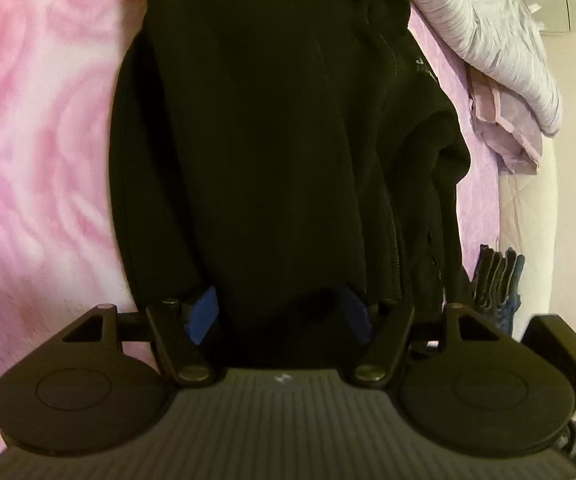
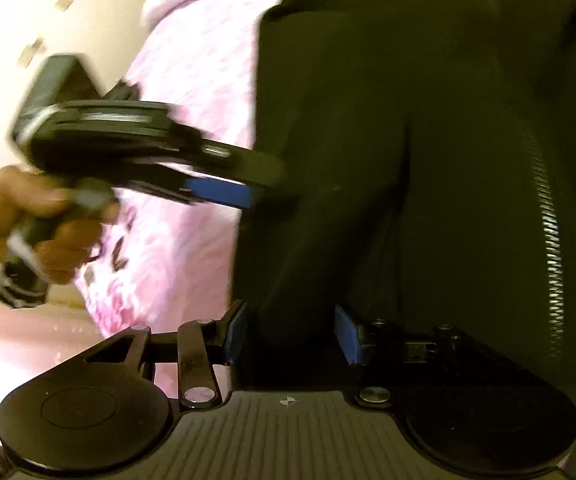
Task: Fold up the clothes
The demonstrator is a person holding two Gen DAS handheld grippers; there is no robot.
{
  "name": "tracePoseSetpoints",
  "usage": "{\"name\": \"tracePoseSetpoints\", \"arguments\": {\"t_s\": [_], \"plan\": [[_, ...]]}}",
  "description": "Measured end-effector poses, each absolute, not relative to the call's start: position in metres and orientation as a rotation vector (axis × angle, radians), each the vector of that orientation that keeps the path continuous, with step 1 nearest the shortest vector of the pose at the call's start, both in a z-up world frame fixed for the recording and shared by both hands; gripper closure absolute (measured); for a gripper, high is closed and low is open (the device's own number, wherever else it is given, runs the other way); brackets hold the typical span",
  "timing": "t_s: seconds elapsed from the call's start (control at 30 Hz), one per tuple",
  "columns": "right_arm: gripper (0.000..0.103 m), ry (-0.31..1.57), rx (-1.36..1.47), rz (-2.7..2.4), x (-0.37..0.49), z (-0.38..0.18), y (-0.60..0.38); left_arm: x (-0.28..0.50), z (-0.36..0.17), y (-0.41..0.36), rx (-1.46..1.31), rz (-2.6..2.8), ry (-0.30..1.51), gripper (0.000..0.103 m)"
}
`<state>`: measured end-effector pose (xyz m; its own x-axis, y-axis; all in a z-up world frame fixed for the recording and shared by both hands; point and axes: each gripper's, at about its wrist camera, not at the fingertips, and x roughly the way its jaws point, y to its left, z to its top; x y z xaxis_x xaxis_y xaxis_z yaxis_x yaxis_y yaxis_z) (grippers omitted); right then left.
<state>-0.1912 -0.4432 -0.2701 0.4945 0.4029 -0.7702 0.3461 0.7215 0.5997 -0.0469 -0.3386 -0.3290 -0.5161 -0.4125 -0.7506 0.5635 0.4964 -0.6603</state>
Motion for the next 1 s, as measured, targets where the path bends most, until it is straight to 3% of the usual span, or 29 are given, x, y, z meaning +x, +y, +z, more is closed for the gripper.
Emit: {"name": "tracePoseSetpoints", "arguments": {"t_s": [0.03,0.07,0.1,0.13,0.3,0.5,0.63,0.73,0.8,0.87,1.0], "plan": [[0.052,1.089,0.797,0.058,-0.188,-0.268,-0.439,-0.048,-0.331,-0.338,0.117,-1.213,1.741,0.052],[0.052,1.094,0.792,0.069,-0.185,-0.267,-0.435,-0.047,-0.331,-0.338,0.116,-1.225,1.745,0.081],[0.052,1.103,0.781,0.074,-0.182,-0.268,-0.432,-0.046,-0.331,-0.339,0.115,-1.236,1.75,0.098],[0.052,1.113,0.765,0.077,-0.178,-0.268,-0.429,-0.045,-0.329,-0.339,0.114,-1.251,1.749,0.103],[0.052,1.065,0.808,0.17,-0.156,-0.251,-0.412,0.001,-0.255,-0.317,0.149,-1.374,1.563,0.103],[0.052,0.982,0.786,0.423,-0.08,-0.235,-0.356,0.122,-0.181,-0.258,0.332,-1.265,1.312,0.103],[0.052,0.932,0.742,0.484,-0.038,-0.234,-0.331,0.19,-0.18,-0.257,0.621,-1.171,1.204,0.103],[0.051,0.943,0.755,0.431,-0.031,-0.244,-0.323,0.22,-0.2,-0.263,0.826,-1.084,1.132,0.096],[0.051,0.973,0.768,0.368,-0.038,-0.255,-0.327,0.241,-0.215,-0.265,0.863,-1.019,1.106,0.092],[0.051,1.009,0.775,0.295,-0.047,-0.262,-0.326,0.258,-0.221,-0.259,0.832,-0.997,1.075,0.081],[0.051,1.064,0.77,0.143,-0.069,-0.27,-0.349,0.26,-0.224,-0.244,0.822,-0.982,1.001,0.072]]}}
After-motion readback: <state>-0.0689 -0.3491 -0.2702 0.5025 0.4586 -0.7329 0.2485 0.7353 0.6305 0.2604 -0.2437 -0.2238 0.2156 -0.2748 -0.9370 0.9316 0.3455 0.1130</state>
